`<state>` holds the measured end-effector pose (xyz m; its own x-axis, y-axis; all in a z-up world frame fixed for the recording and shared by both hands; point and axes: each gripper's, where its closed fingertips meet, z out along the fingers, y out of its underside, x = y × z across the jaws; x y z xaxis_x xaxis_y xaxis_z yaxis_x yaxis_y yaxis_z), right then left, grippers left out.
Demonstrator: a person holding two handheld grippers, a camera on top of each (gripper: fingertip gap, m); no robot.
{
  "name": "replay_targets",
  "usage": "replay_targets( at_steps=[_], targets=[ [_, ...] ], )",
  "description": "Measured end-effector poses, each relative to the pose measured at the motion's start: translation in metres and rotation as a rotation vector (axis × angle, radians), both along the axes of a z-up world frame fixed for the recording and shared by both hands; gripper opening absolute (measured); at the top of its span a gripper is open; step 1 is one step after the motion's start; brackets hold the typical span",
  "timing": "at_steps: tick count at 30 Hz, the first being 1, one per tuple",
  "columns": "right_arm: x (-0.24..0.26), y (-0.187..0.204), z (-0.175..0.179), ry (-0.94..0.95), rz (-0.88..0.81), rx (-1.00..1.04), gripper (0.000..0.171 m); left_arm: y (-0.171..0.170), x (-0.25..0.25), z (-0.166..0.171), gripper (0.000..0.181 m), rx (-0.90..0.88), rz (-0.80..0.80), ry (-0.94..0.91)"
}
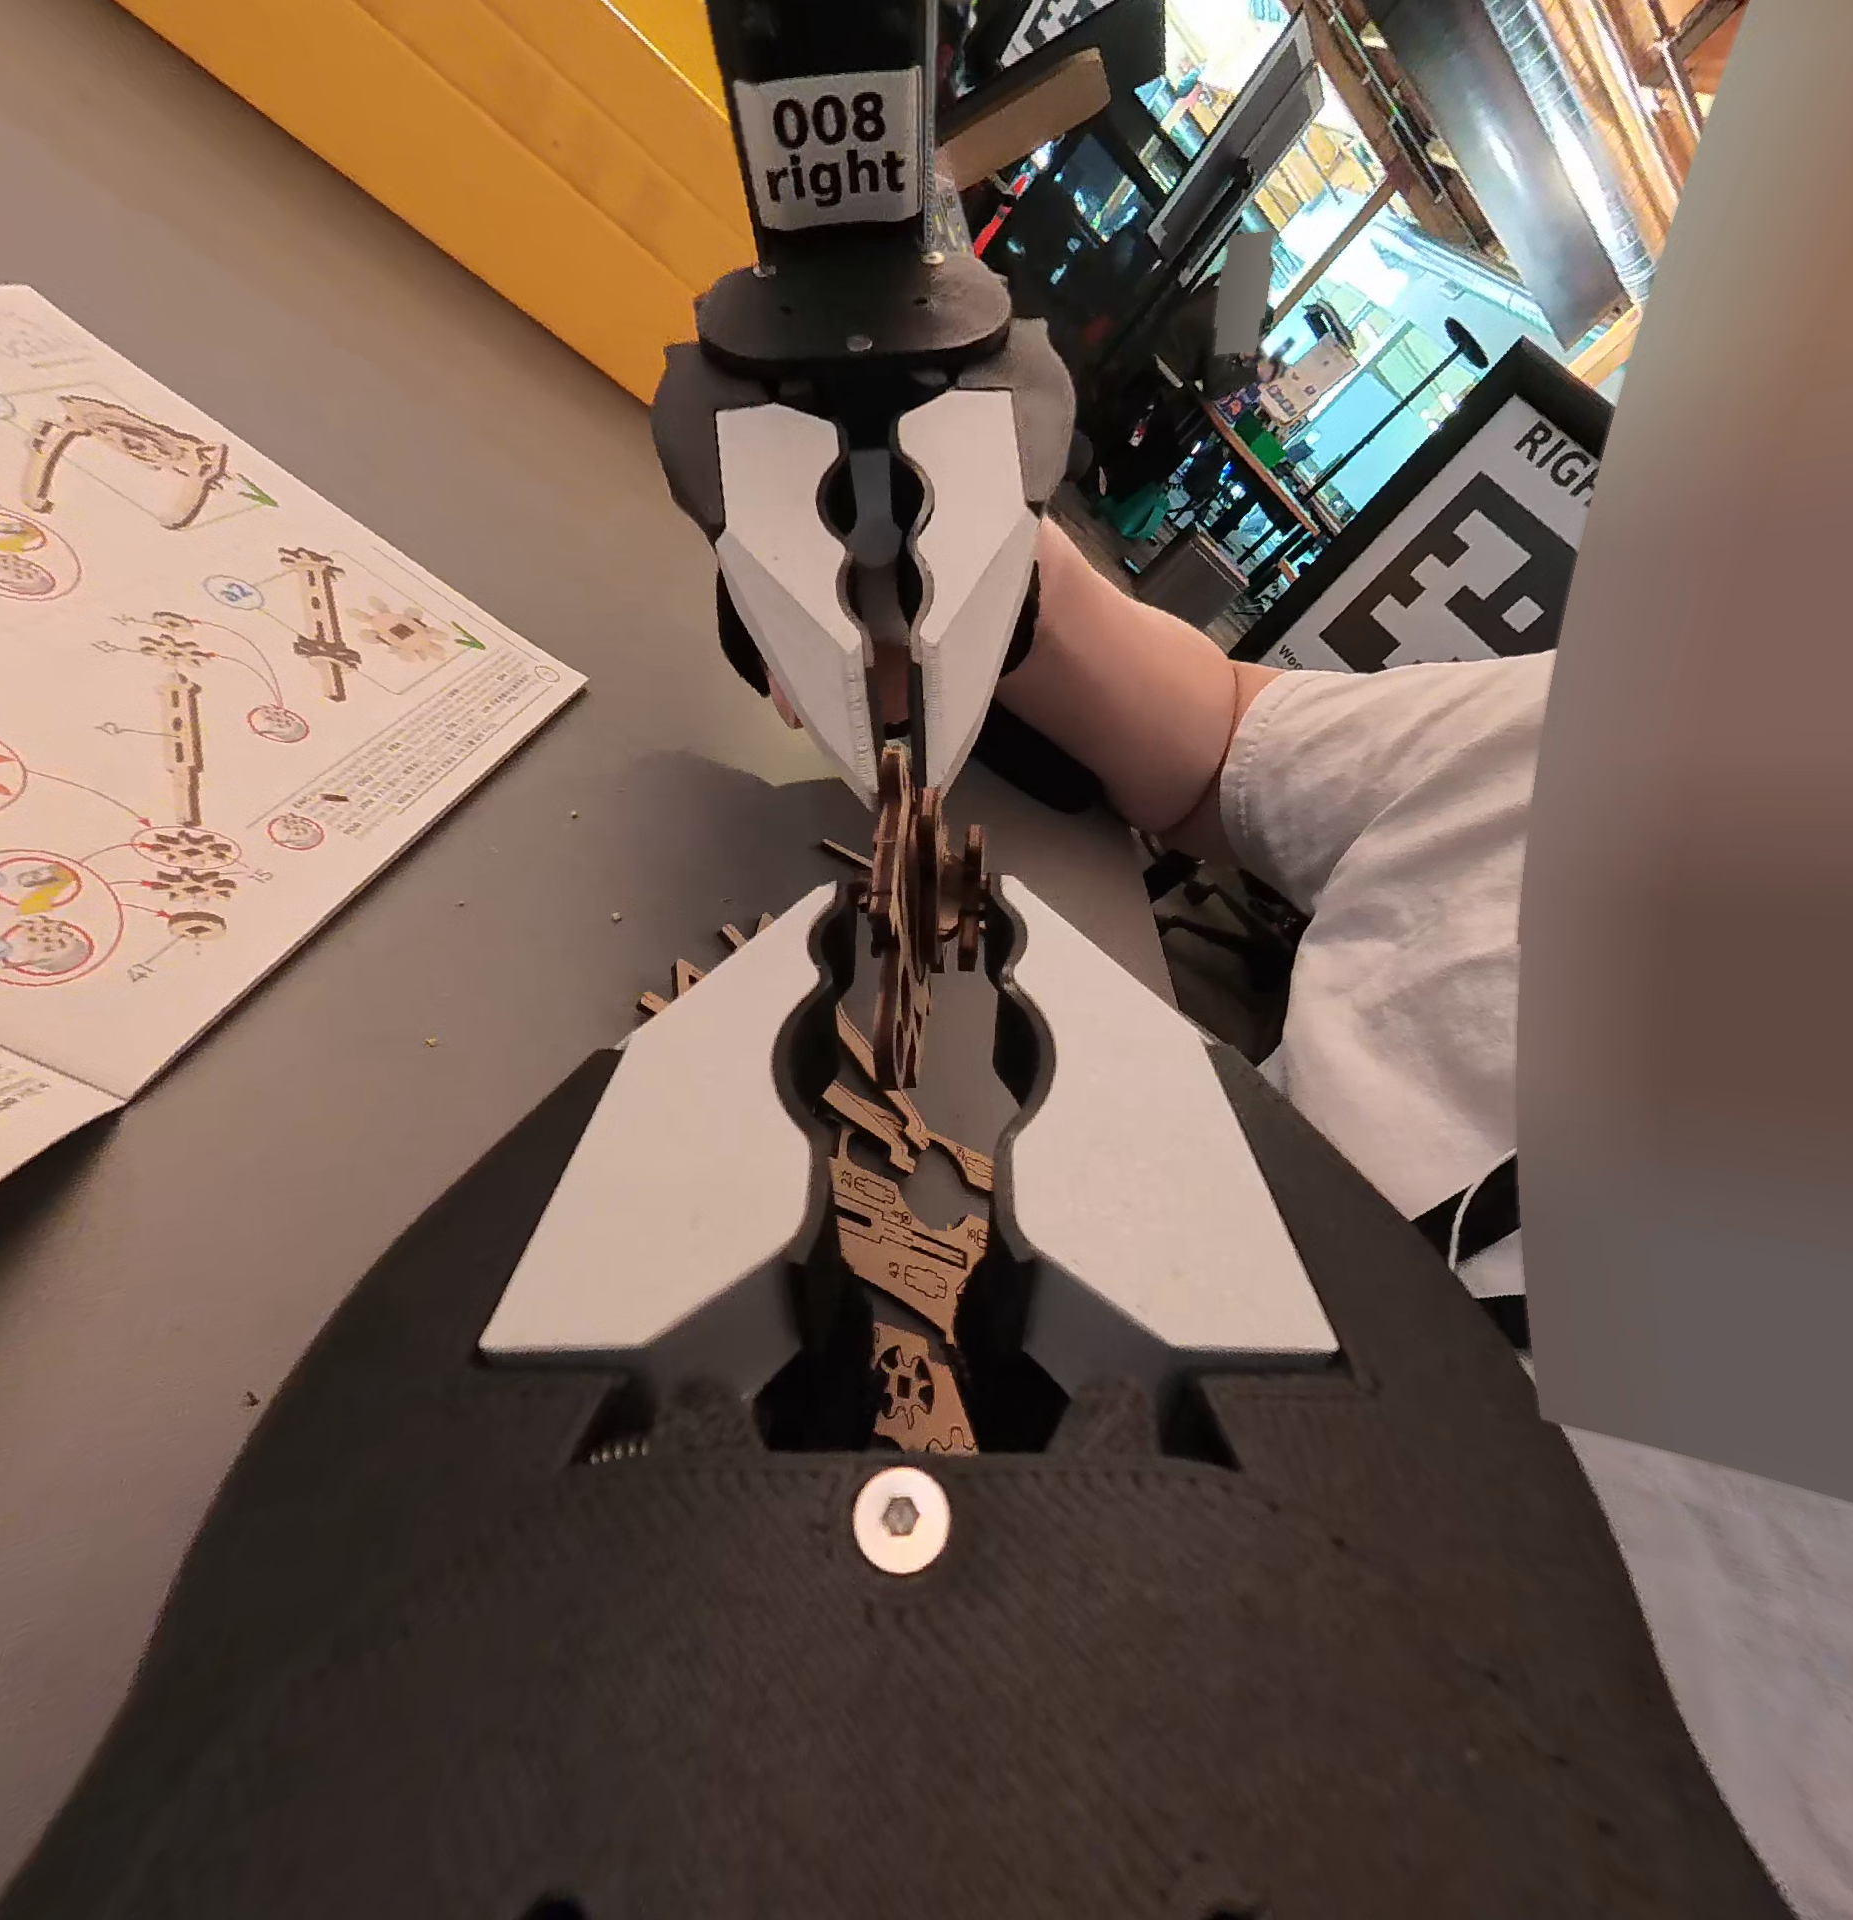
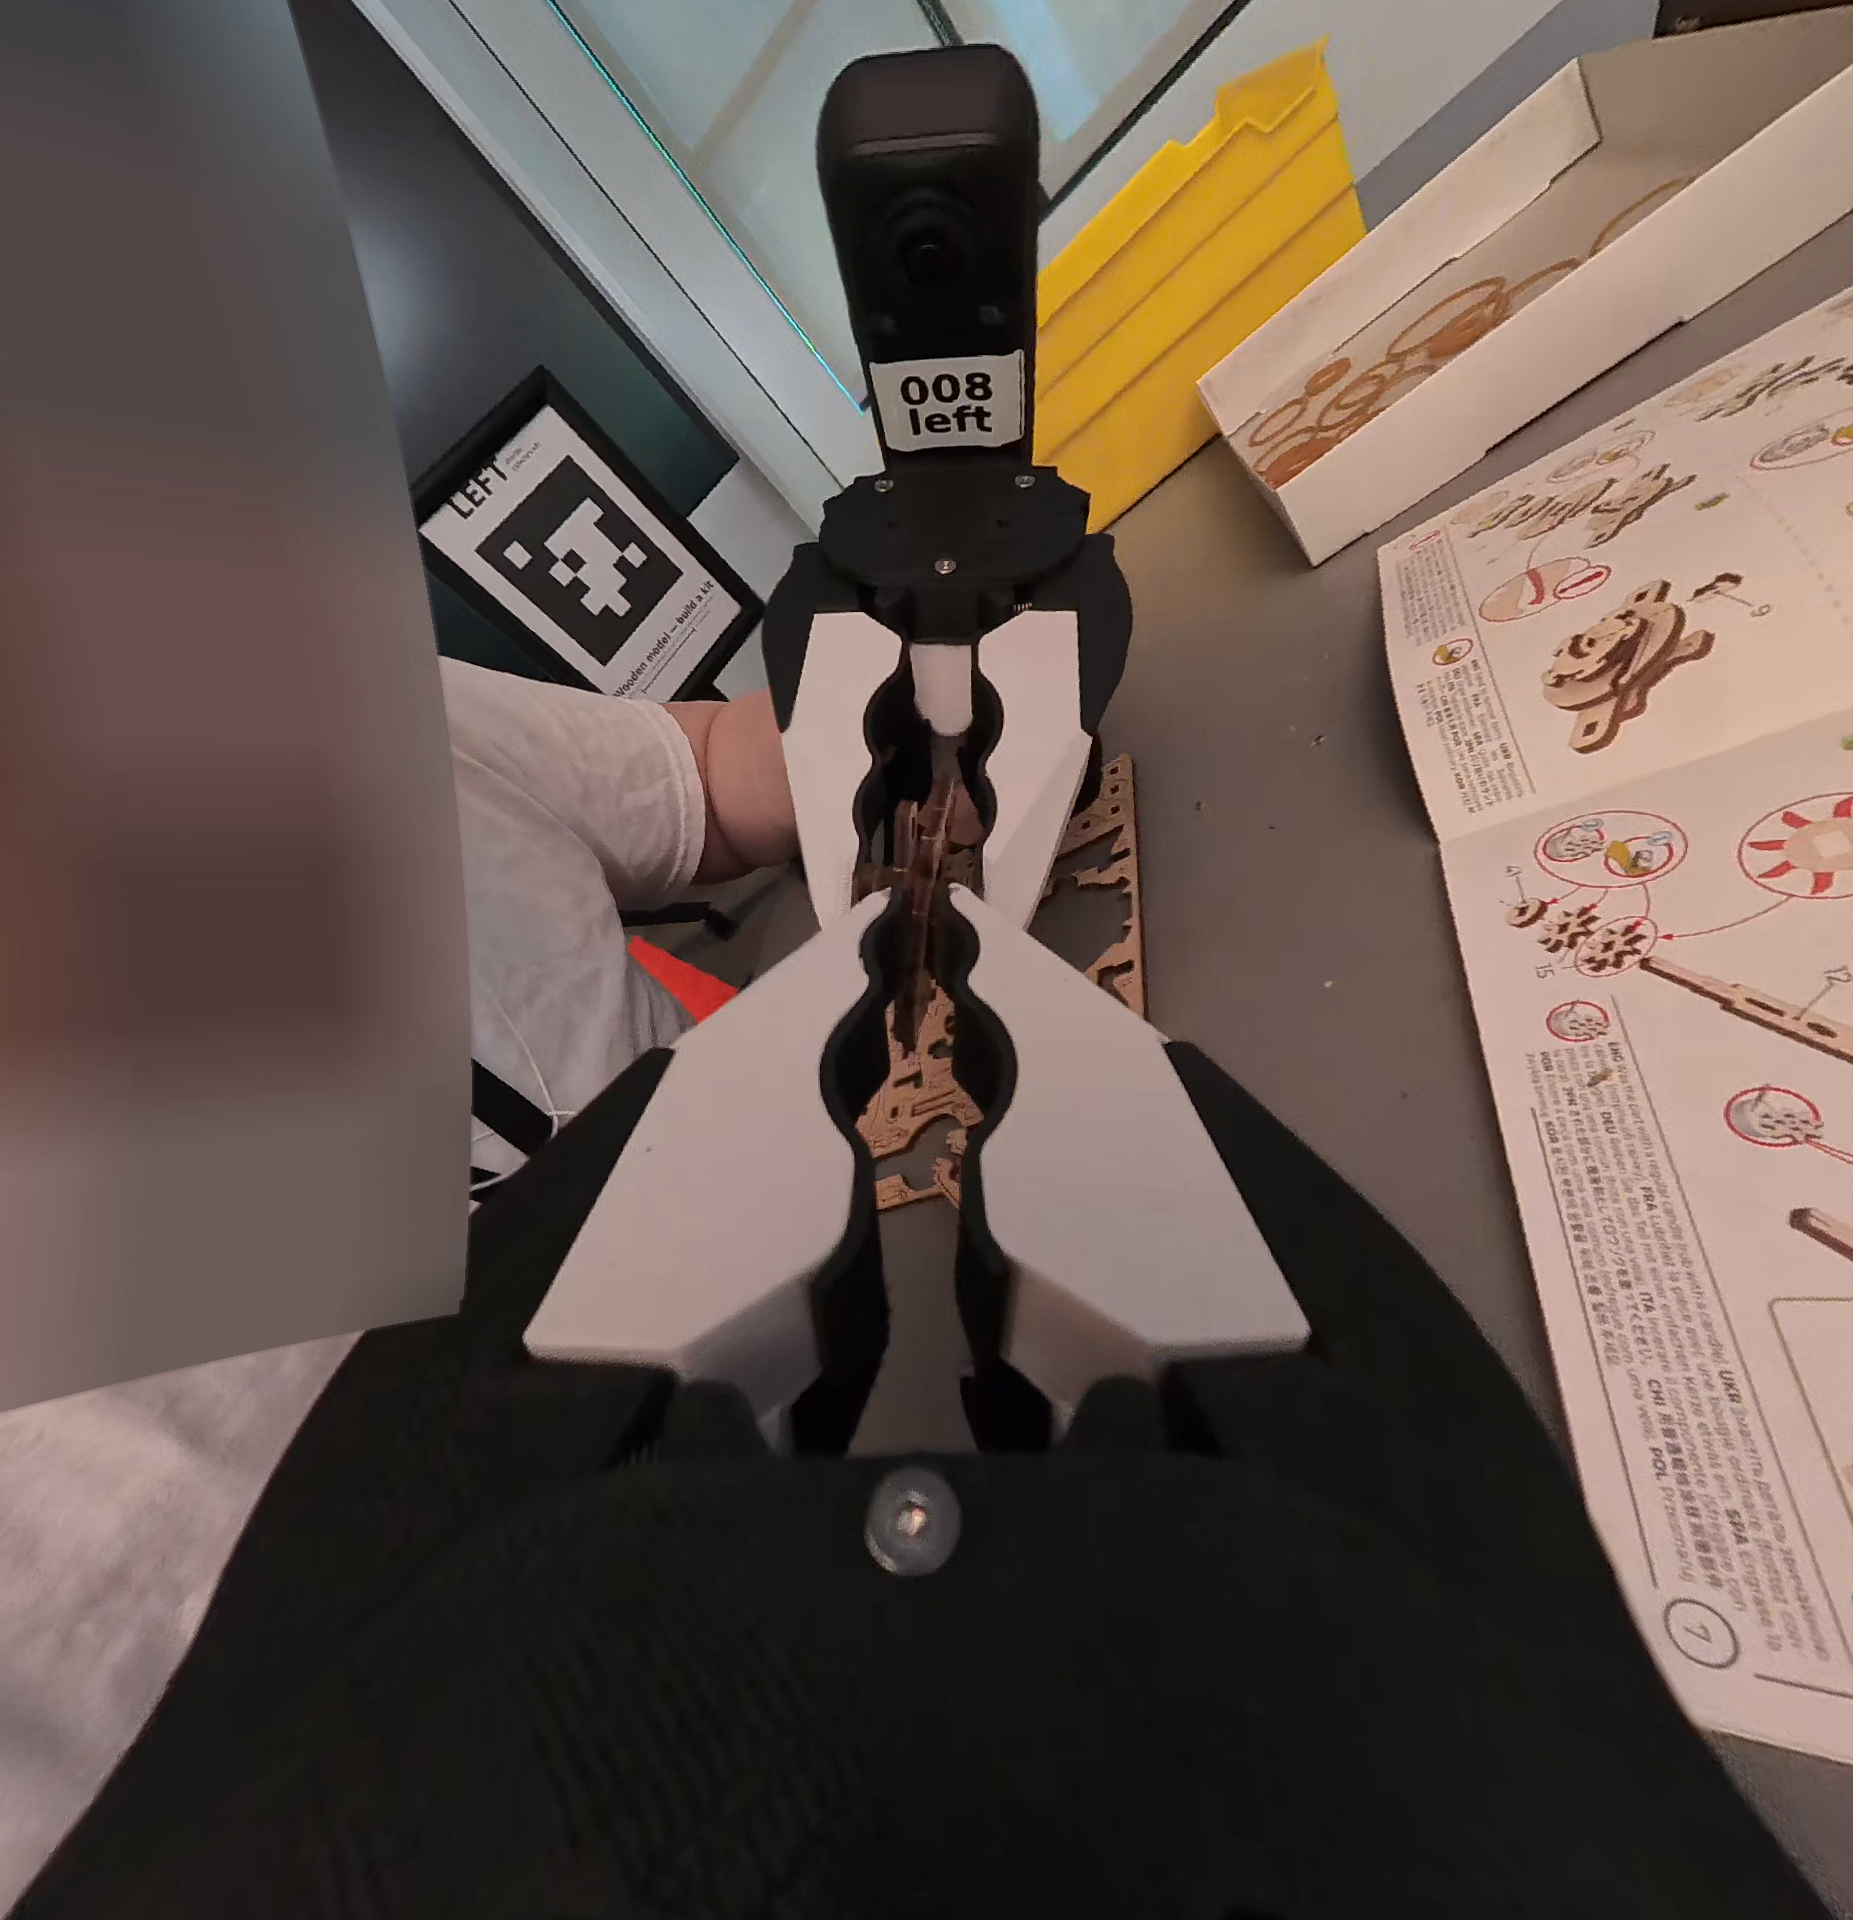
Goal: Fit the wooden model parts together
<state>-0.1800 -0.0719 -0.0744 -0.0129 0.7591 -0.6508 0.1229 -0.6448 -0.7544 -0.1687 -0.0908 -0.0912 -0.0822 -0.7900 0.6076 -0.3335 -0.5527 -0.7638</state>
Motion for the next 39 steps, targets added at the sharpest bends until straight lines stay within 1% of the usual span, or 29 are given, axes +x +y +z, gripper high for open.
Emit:
replay_targets(
  at_steps=[6,11,17,22,26,31,37,39],
  targets=[
    [0.0,0.0,-0.002,-0.013,0.0,0.002,0.001,0.001,0.0,-0.001,0.023,0.009,0.004,0.01],
    [0.001,0.002,-0.008,-0.072,-0.028,0.081,0.002,0.002,0.0,-0.005,0.022,-0.012,0.012,0.028],
    [-0.002,0.005,-0.011,-0.105,-0.073,0.126,0.002,0.003,0.0,-0.008,0.022,-0.026,0.017,0.047],
    [-0.007,0.0,-0.015,-0.165,-0.075,0.211,0.002,-0.003,0.003,-0.013,0.022,-0.044,-0.008,0.068],
    [-0.004,0.003,-0.007,-0.067,-0.063,0.082,0.003,-0.002,0.003,-0.006,0.022,-0.057,0.001,0.031],
    [-0.004,0.002,-0.011,-0.104,-0.061,0.112,0.003,-0.001,0.002,-0.011,0.022,-0.037,0.003,0.057],
    [-0.004,-0.001,-0.012,-0.092,-0.031,0.061,0.003,-0.003,0.002,-0.013,0.022,-0.008,-0.005,0.072],
    [-0.004,-0.001,-0.011,-0.081,-0.022,0.045,0.006,-0.002,0.002,-0.013,0.022,-0.003,-0.003,0.073]
  ],
)
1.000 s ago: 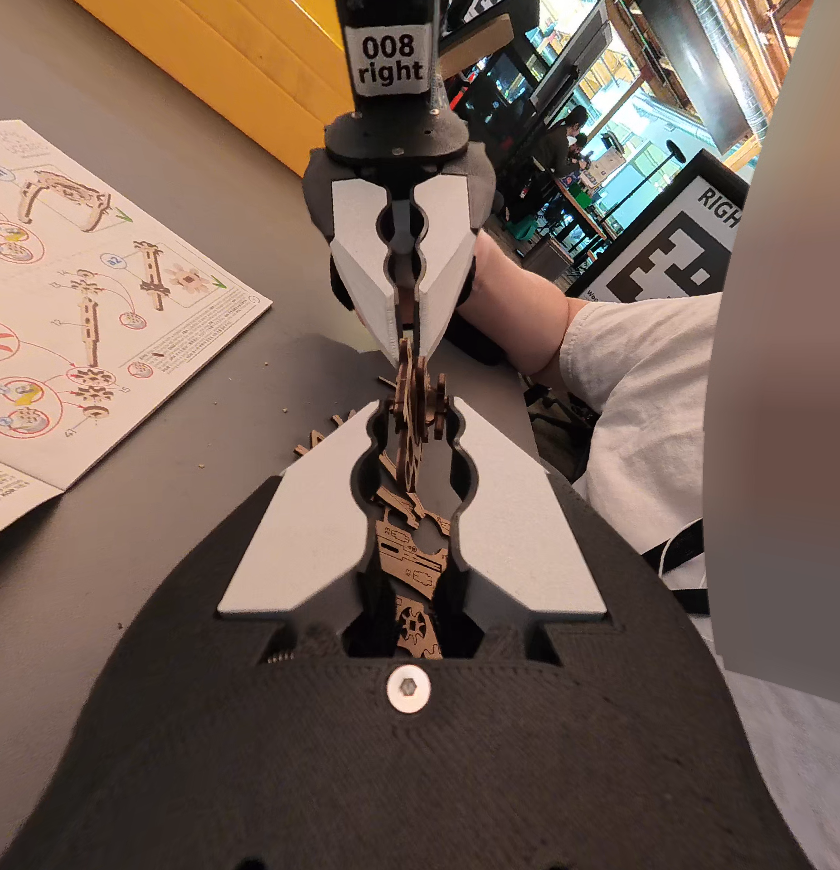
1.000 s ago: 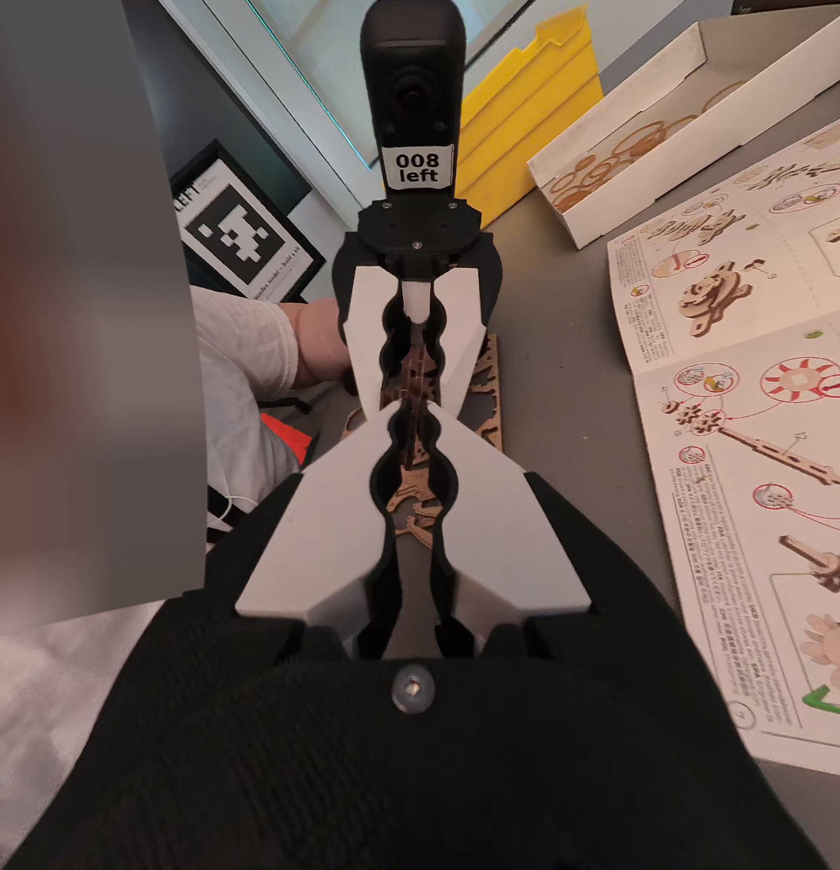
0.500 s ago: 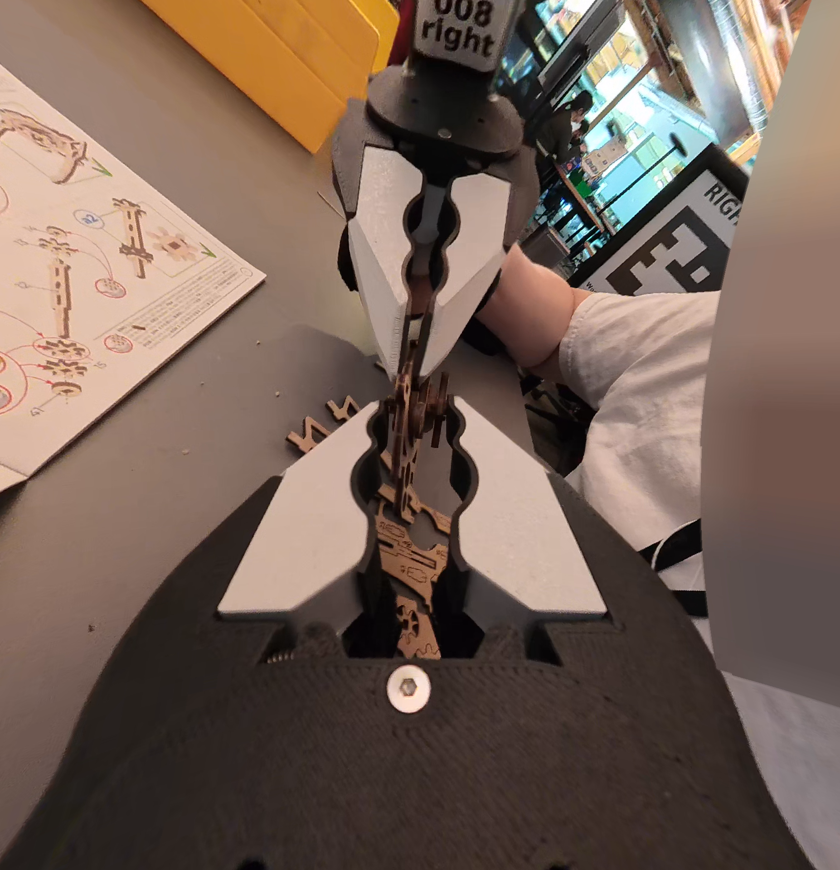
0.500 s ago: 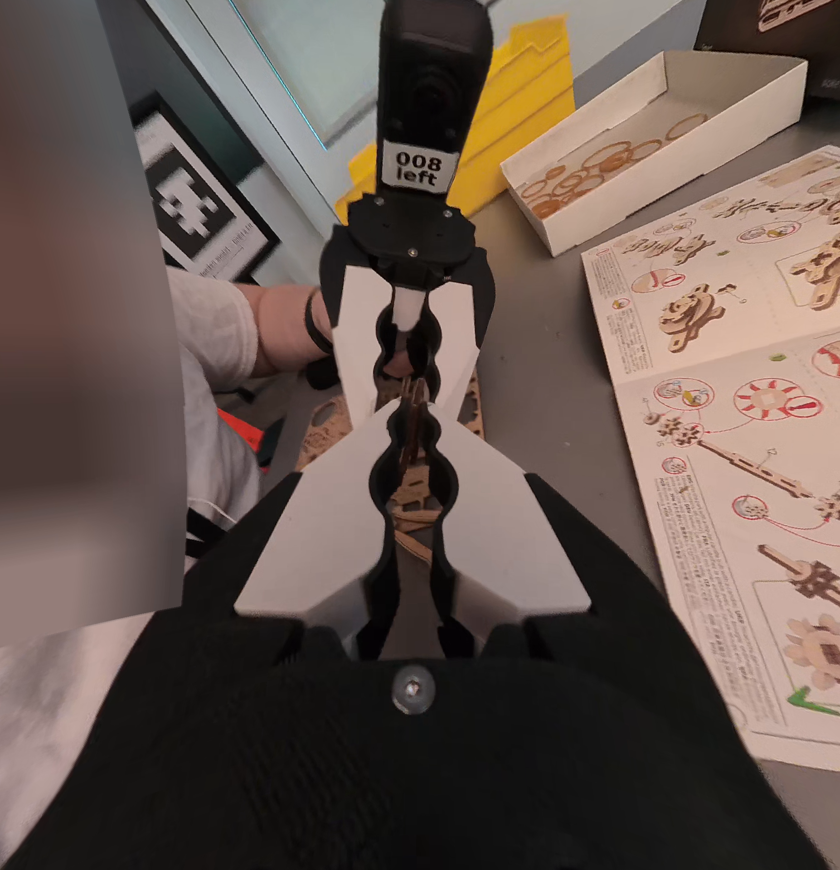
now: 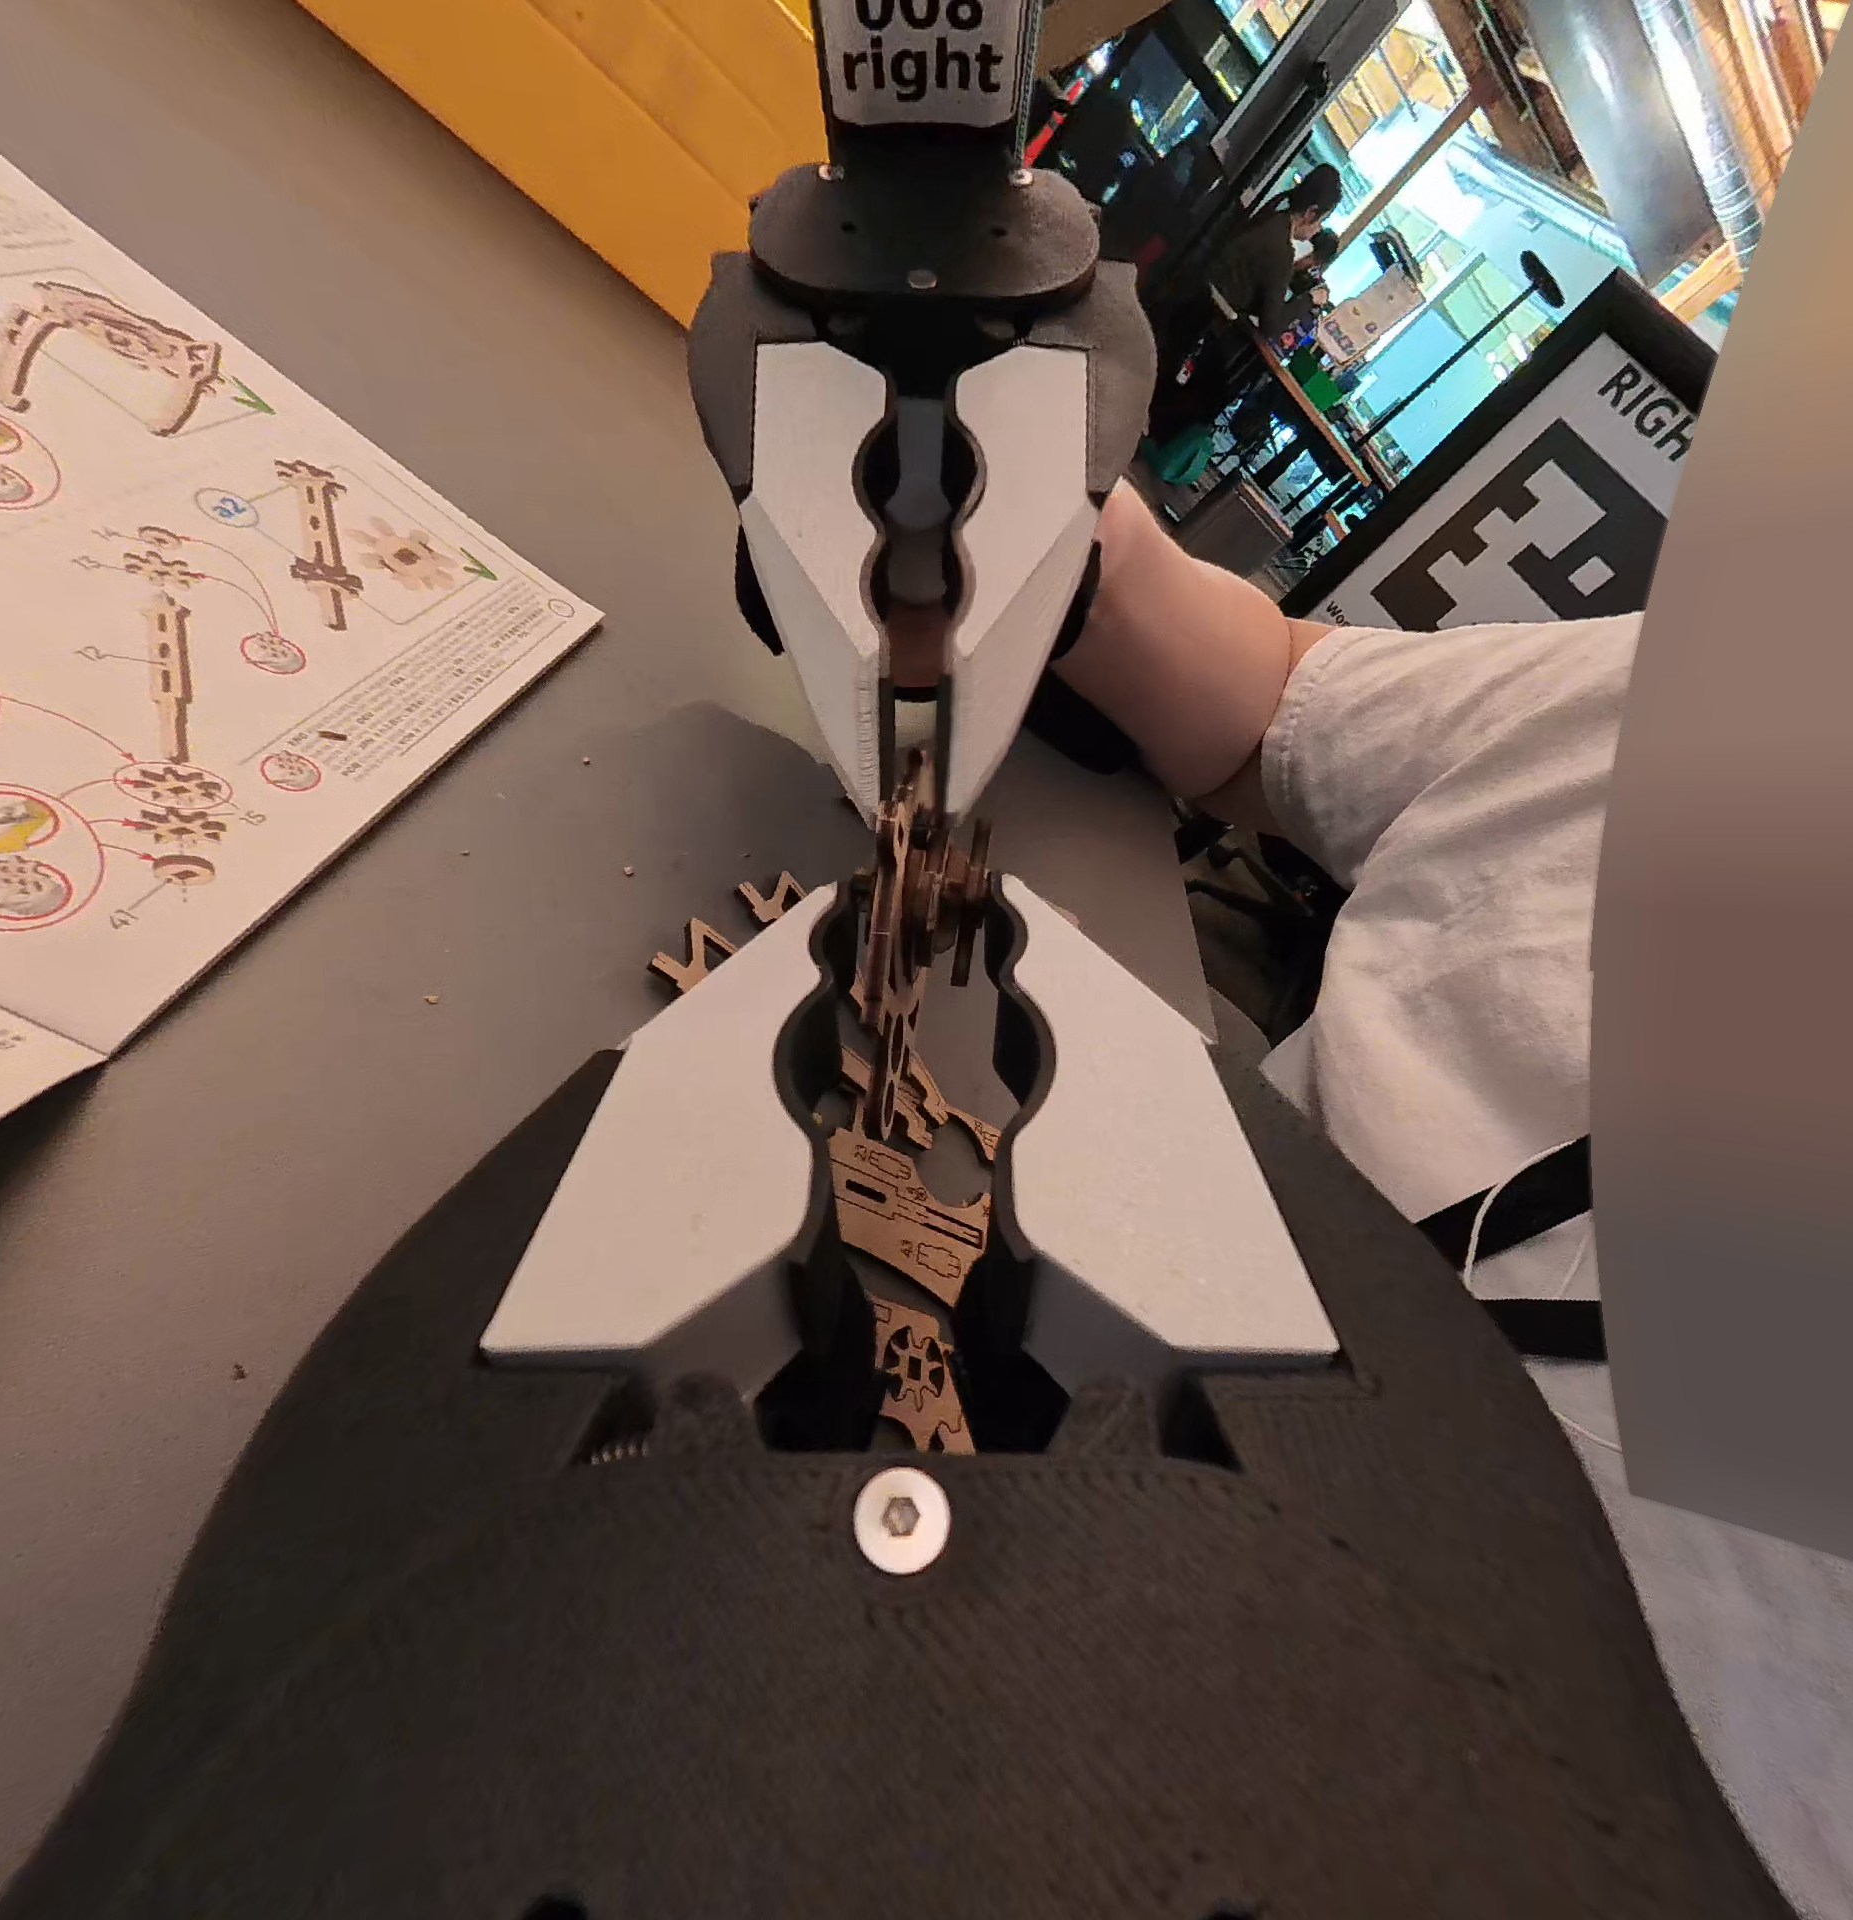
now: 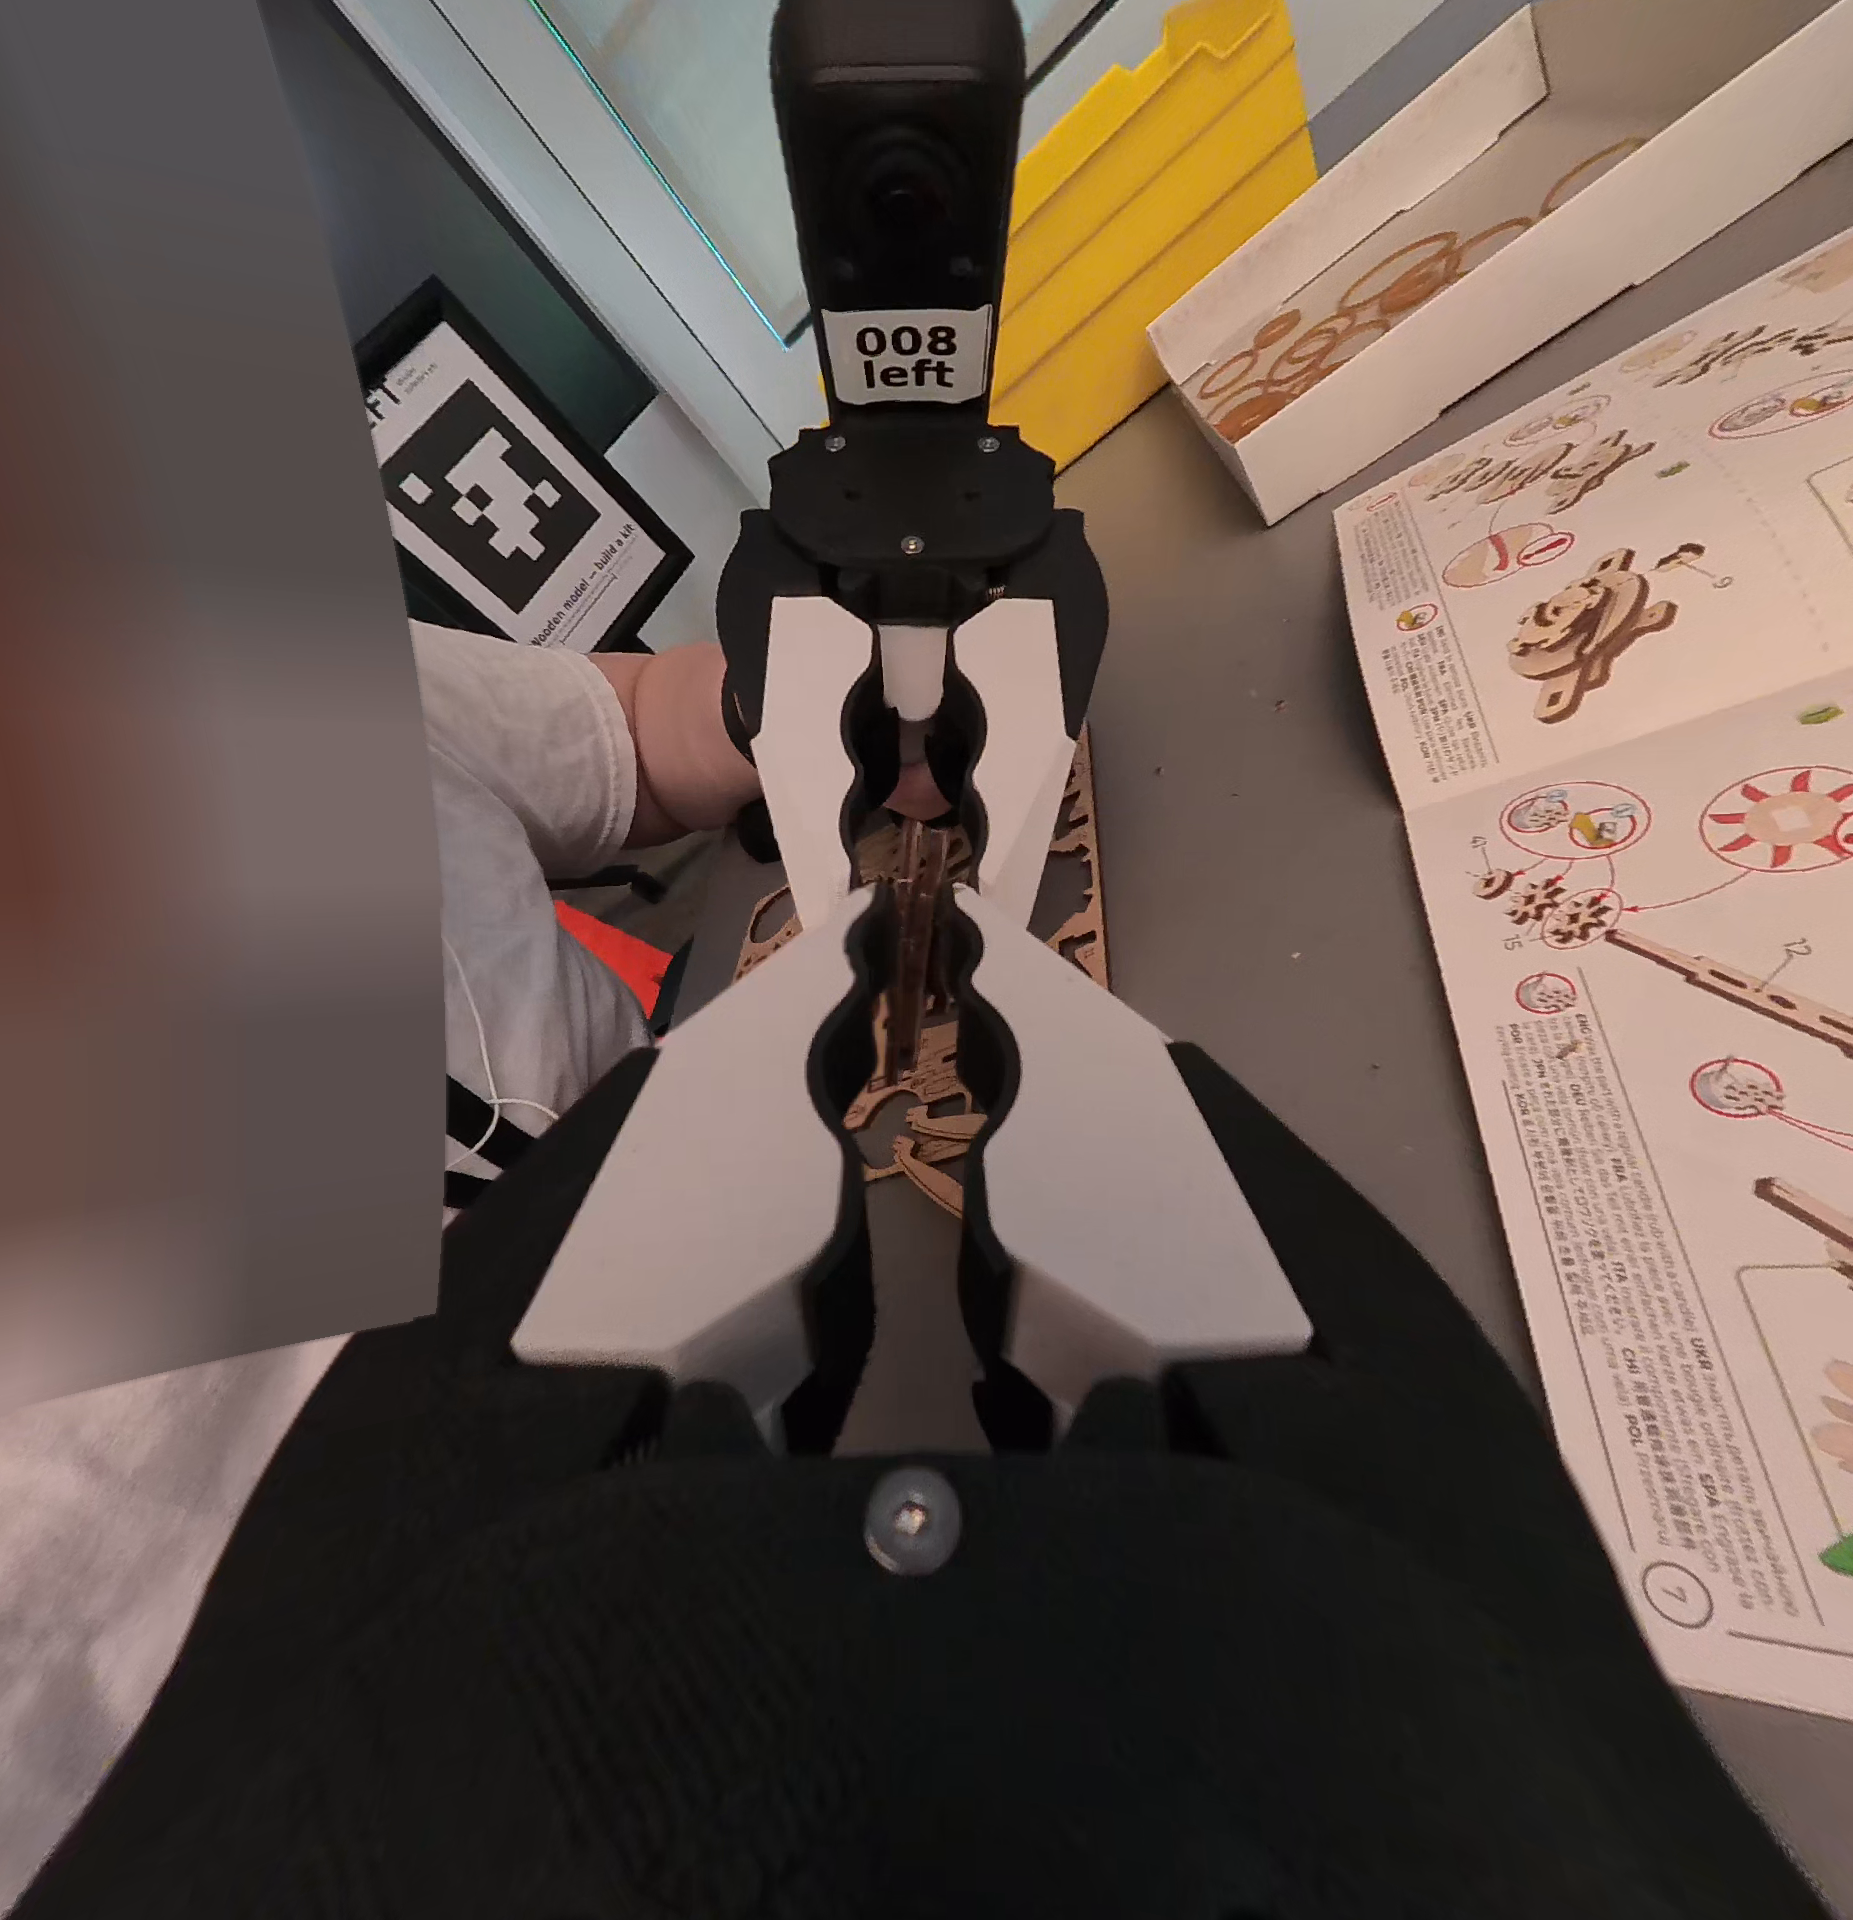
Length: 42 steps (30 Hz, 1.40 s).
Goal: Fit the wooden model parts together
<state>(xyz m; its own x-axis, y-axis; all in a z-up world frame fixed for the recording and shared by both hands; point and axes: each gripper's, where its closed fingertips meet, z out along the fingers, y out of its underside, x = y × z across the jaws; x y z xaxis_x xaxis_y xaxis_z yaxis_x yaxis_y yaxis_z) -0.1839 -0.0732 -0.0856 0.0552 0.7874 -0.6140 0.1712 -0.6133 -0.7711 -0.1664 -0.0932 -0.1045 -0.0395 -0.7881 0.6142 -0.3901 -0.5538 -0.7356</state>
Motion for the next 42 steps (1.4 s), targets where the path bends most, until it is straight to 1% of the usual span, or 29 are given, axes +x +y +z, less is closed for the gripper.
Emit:
replay_targets(
  at_steps=[3,7,10,22,24,27,29,32,36,38,42],
  targets=[
    [0.0,0.001,-0.002,-0.017,-0.008,0.019,0.004,0.0,0.0,-0.001,0.022,0.006,0.001,0.005],
    [0.0,-0.001,-0.005,-0.037,0.001,0.017,0.004,0.0,0.0,-0.005,0.022,0.085,0.005,0.039],
    [0.0,-0.001,-0.003,-0.018,0.004,-0.013,0.004,0.0,0.0,-0.004,0.022,0.077,0.002,0.032],
    [0.0,0.0,-0.003,-0.03,-0.033,0.048,0.001,0.0,0.0,-0.004,0.023,0.136,0.013,0.04],
    [0.001,0.0,-0.002,-0.019,-0.031,0.038,0.001,0.0,0.0,-0.003,0.023,0.113,0.012,0.032],
    [0.002,0.001,-0.002,0.004,-0.017,0.007,0.001,-0.001,-0.001,0.0,0.023,-0.001,-0.001,-0.002],
    [0.004,0.003,0.0,0.028,-0.024,-0.018,0.001,0.001,-0.001,0.001,0.023,-0.031,0.004,-0.02],
    [0.012,0.011,0.001,0.032,-0.048,-0.023,0.001,0.01,-0.005,0.006,0.025,0.012,0.03,-0.037],
    [0.015,0.01,-0.005,0.013,-0.016,-0.054,0.001,0.025,-0.014,0.009,0.023,0.056,0.071,-0.047],
    [0.012,0.005,-0.012,-0.007,0.012,-0.078,0.001,0.026,-0.016,0.009,0.015,0.022,0.054,-0.055],
    [0.005,-0.006,-0.027,-0.071,0.081,-0.086,0.001,0.017,-0.014,-0.001,0.014,-0.087,-0.026,-0.023]
  ],
)
